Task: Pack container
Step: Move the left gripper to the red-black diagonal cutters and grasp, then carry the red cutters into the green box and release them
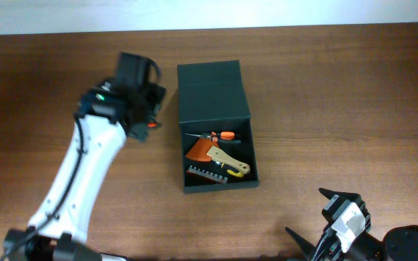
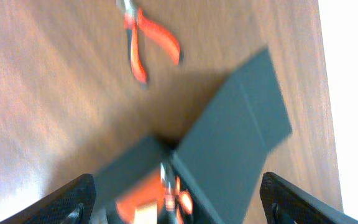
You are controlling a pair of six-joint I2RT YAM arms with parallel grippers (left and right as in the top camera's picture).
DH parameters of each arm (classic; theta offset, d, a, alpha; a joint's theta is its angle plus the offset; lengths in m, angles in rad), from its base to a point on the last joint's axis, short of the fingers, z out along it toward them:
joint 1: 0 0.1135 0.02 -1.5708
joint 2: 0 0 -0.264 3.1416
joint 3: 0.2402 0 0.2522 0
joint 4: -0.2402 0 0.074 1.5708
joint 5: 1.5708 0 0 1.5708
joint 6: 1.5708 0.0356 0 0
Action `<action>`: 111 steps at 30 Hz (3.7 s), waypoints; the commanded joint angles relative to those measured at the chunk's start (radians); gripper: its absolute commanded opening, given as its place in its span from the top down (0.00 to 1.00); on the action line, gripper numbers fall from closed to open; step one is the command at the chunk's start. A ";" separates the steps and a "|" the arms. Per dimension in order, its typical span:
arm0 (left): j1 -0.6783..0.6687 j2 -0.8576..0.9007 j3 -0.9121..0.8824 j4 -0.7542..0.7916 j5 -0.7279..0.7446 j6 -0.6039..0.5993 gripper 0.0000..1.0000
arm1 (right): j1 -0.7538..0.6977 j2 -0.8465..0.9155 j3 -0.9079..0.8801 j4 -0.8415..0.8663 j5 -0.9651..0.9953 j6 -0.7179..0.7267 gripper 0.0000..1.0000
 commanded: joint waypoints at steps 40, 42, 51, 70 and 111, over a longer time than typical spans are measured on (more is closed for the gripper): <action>0.172 0.624 0.263 -0.095 0.148 0.194 0.20 | 0.002 -0.008 -0.001 0.006 0.009 0.004 0.01; 0.172 0.634 0.263 -0.100 0.156 0.194 0.20 | 0.002 -0.008 -0.001 0.006 0.009 0.004 0.01; 0.171 0.690 0.263 -0.110 0.205 0.194 0.32 | 0.002 -0.008 -0.001 0.006 0.009 0.004 0.01; 0.171 0.690 0.263 -0.116 0.204 0.195 0.94 | 0.002 -0.008 -0.001 0.006 0.009 0.004 0.01; -0.482 0.120 0.071 -0.068 0.111 -0.212 0.98 | 0.002 -0.008 -0.001 0.006 0.009 0.004 0.01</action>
